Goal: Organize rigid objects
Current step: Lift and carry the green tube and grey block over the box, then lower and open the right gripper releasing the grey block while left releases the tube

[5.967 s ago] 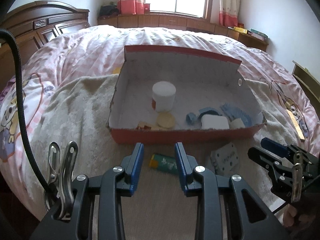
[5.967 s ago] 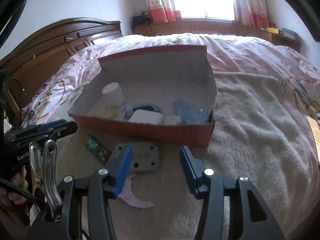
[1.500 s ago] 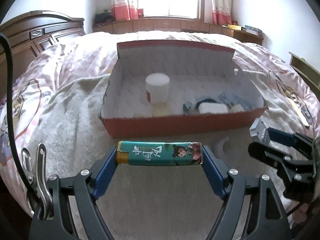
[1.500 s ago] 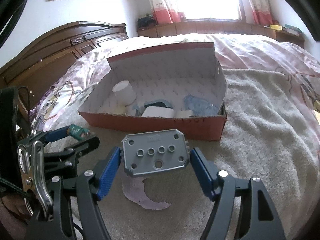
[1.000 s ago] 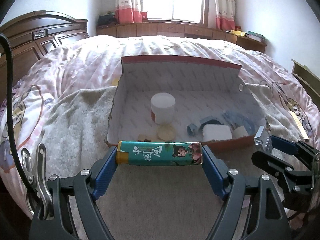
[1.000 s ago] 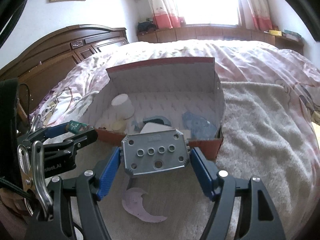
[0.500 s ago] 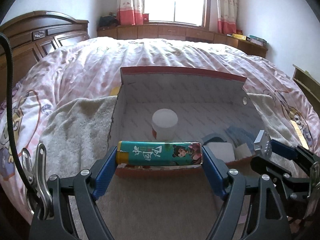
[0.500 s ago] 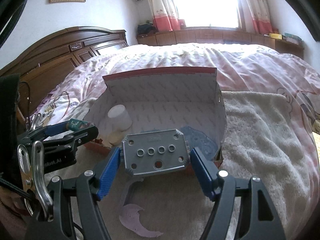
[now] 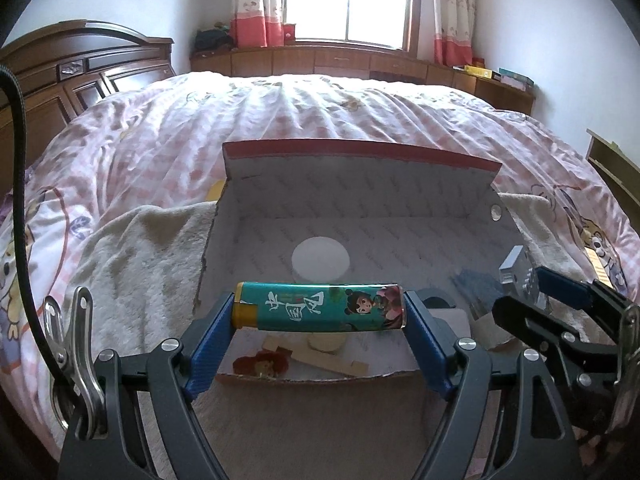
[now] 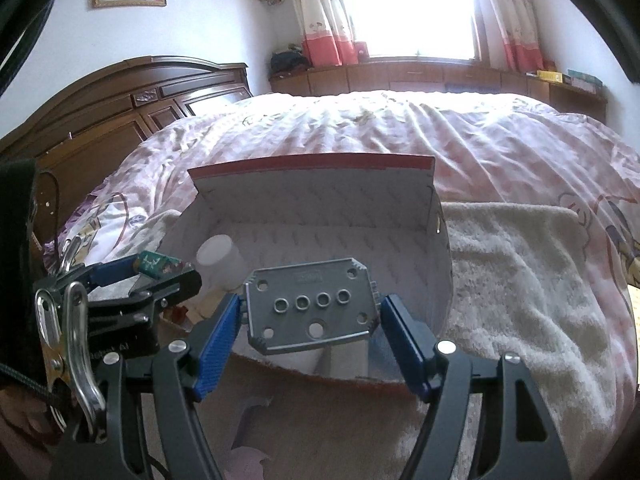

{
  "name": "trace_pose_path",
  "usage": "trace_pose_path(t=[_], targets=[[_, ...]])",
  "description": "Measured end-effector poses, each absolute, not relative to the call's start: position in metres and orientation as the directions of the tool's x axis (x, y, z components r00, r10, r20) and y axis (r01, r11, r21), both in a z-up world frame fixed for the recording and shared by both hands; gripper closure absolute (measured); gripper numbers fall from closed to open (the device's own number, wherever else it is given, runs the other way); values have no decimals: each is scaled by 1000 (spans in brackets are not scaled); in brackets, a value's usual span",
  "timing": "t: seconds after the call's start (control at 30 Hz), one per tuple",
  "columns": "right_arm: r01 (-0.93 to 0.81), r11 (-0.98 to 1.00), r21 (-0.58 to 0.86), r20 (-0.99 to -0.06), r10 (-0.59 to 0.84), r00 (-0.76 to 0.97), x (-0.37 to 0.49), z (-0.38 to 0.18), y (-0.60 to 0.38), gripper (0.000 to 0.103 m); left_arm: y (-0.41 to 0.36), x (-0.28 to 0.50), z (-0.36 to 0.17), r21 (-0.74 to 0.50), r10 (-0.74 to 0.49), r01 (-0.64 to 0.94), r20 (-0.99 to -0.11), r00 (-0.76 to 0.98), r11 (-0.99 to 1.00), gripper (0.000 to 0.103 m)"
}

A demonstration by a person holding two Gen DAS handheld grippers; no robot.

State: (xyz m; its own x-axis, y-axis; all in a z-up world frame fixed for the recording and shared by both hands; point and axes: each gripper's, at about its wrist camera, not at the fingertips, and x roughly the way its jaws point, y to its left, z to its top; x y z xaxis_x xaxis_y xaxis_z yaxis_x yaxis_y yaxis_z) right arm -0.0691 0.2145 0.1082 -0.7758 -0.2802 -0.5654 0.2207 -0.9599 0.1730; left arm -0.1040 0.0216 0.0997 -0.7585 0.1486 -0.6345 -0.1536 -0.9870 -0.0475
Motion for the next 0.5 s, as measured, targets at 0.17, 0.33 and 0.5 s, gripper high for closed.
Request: trace_pose_path(t=[0.17, 0.33, 0.5], targets=[[210, -962, 175, -573, -273, -773, -79, 106, 217, 28, 23, -109, 95, -43, 145, -153, -639, -755, -987, 21], [201, -965, 170, -583, -263, -769, -87, 103, 217, 28, 25, -112, 91, -35, 140, -153, -641, -755, -988, 21], [199, -966, 163, -588, -257, -767, -93, 99, 217, 28, 28, -116, 86, -25, 133, -153, -647, -751, -988, 21]])
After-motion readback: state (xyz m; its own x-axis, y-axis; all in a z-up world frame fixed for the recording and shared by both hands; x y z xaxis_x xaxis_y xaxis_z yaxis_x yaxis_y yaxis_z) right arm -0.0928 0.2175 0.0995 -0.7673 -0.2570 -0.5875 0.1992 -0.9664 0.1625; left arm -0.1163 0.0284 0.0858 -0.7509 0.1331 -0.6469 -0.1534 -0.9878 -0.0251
